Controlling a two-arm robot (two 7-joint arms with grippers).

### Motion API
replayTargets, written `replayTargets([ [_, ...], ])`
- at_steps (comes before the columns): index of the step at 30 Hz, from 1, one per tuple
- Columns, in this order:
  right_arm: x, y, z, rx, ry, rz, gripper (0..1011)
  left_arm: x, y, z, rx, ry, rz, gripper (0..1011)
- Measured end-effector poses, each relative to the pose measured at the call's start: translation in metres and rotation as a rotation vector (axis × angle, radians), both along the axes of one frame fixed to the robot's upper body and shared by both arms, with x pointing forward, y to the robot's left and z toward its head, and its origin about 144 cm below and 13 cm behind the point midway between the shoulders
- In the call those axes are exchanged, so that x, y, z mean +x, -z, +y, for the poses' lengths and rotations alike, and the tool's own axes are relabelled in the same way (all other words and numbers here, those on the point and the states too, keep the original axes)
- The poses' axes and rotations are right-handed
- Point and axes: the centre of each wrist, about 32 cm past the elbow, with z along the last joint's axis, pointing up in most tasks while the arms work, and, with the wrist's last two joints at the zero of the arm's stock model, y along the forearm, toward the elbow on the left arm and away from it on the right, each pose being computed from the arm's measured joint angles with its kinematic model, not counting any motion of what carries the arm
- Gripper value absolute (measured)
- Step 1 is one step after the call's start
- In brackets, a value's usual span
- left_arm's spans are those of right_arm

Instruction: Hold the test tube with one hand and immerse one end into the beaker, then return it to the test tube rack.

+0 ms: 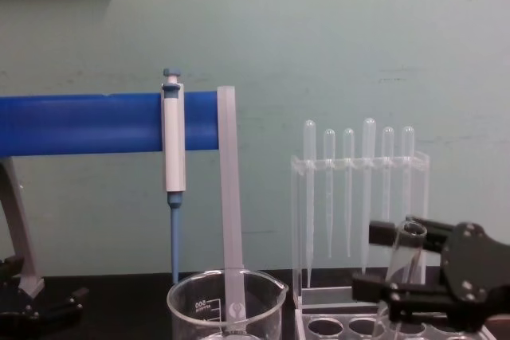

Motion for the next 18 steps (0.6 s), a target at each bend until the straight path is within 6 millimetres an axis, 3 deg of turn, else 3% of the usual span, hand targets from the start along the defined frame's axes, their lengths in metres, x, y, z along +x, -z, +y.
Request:
replayTargets([
  [7, -0.009, -0.016, 0.002, 0.008, 0.034, -0.087, 1002, 0.000, 0.000, 0.000, 0.000, 0.000, 0.000, 1000],
  [18, -0.022, -0.020, -0.004, 0.142, 0.083, -0.267, 1000, 0.000, 0.000, 0.000, 0.000, 0.000, 0.000, 1000],
])
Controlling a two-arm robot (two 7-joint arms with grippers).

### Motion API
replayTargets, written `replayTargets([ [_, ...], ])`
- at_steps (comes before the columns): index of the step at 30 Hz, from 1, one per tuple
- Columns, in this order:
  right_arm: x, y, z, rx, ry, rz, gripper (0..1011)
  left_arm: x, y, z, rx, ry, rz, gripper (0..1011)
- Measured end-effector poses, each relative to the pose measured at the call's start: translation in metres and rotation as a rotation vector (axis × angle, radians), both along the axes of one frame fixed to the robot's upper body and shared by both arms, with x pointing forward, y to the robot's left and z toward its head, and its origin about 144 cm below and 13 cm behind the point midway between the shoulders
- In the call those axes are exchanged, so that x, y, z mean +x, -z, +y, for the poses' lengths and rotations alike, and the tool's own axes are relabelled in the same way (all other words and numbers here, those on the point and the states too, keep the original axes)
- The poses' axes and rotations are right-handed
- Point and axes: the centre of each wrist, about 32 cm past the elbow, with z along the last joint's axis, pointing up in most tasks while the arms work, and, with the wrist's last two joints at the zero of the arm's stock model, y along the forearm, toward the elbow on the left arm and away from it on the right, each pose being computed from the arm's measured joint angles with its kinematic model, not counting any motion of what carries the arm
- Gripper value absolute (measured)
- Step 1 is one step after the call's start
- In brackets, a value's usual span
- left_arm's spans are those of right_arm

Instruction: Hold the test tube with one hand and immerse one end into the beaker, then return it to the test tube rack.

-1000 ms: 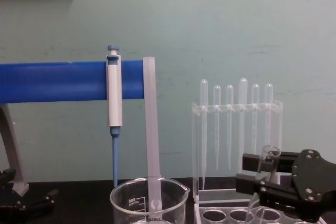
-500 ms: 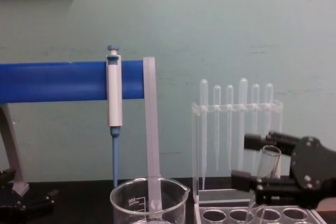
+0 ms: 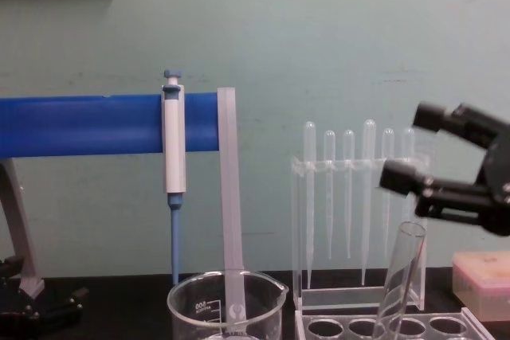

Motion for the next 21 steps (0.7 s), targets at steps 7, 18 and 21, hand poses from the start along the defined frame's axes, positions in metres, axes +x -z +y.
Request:
replayTargets([
  [7, -0.023, 0.004, -0.004, 0.050, 0.194, -0.078, 1000, 0.000, 0.000, 0.000, 0.000, 0.000, 0.000, 1000],
  [18, -0.046, 0.037, 0.013, 0.129, 0.613, 0.117, 1000, 0.000, 0.000, 0.000, 0.000, 0.000, 0.000, 1000],
  [21, -0.041, 0.042, 0.017, 0.141, 0.631, 0.151, 1002, 0.000, 0.000, 0.000, 0.000, 0.000, 0.000, 1000],
])
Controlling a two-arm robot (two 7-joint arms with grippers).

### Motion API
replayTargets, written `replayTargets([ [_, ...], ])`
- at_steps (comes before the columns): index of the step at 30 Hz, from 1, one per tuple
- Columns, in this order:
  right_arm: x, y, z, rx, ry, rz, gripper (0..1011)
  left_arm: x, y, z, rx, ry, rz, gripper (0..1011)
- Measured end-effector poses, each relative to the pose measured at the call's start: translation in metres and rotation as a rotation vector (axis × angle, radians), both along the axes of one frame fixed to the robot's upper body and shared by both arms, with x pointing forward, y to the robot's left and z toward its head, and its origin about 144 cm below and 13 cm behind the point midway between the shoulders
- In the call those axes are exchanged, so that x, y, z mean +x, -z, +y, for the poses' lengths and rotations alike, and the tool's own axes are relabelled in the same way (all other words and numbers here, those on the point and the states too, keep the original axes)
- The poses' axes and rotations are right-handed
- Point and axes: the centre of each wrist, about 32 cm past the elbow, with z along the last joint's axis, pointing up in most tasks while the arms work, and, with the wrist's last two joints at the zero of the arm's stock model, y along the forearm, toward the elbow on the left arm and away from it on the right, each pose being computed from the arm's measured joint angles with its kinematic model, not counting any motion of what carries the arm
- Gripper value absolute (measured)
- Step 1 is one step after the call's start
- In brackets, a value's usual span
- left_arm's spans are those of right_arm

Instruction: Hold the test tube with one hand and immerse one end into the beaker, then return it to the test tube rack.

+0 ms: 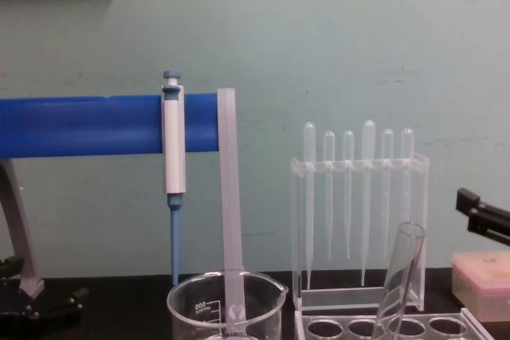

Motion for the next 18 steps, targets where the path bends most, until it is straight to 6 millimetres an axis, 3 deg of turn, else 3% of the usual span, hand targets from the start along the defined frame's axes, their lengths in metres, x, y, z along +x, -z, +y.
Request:
replayTargets([
  [18, 0.012, 0.016, 0.019, 0.093, 0.052, 0.197, 1002, 0.000, 0.000, 0.000, 0.000, 0.000, 0.000, 1000],
])
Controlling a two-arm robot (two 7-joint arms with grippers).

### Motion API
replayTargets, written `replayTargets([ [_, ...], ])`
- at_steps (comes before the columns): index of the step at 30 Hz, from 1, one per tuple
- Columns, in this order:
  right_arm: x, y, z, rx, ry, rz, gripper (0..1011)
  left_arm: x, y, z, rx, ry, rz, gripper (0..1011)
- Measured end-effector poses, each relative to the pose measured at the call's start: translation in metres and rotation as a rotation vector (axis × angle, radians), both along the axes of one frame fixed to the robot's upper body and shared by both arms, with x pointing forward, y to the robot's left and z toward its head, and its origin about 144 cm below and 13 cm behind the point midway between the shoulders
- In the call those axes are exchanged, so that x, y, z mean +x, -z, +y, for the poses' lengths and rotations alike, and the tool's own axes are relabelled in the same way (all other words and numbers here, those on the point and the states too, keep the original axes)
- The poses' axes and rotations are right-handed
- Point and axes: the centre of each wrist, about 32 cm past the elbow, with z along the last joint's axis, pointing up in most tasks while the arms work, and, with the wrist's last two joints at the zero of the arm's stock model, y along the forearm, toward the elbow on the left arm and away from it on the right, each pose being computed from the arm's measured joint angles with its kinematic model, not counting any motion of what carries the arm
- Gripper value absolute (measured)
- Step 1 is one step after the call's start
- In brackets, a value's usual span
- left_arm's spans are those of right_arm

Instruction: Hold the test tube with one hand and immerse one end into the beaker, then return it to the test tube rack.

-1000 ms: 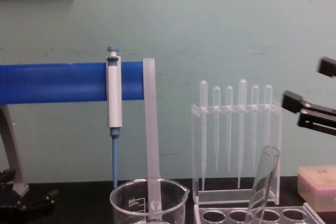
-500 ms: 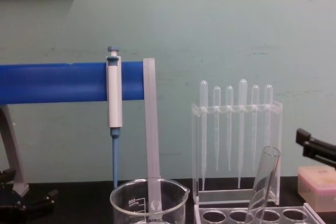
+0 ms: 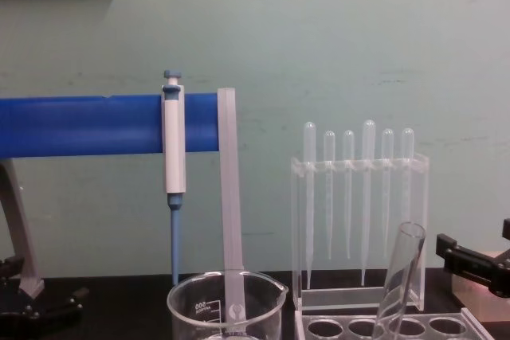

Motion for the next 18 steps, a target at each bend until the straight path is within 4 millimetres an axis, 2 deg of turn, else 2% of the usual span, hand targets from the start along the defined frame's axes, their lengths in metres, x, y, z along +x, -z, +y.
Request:
replayTargets([
  [18, 0.0001, 0.0001, 0.0005, 0.000, -0.006, 0.001, 1000, 0.0000, 0.0000, 0.0000, 0.000, 0.000, 0.000, 1000],
])
